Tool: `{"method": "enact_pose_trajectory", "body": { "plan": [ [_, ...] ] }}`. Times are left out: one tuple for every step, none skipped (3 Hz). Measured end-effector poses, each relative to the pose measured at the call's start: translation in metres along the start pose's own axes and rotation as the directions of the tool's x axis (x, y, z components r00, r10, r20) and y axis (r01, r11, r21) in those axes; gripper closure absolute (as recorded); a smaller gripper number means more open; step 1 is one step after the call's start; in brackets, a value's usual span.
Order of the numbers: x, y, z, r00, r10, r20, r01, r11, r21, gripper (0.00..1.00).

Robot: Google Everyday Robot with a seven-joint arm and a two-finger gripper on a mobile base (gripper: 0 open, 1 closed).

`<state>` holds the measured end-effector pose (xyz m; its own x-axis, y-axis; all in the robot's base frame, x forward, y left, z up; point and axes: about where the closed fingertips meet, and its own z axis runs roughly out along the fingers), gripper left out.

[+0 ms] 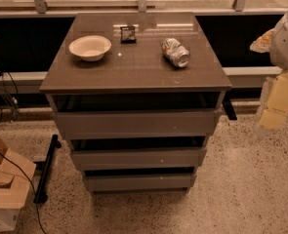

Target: Open top drawer

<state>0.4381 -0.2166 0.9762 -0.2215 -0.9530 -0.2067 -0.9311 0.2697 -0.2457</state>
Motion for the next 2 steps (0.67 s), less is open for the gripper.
{"method": "enact_pose_trajectory", "body": {
  "plan": [
    [0.000, 0.000, 0.000, 1.000, 0.000, 0.000, 0.000, 1.0000, 0.000, 0.00],
    [-0.002, 0.009, 0.015, 0.999, 0.025, 0.047, -0.025, 0.9997, 0.000, 0.00]
  ]
}}
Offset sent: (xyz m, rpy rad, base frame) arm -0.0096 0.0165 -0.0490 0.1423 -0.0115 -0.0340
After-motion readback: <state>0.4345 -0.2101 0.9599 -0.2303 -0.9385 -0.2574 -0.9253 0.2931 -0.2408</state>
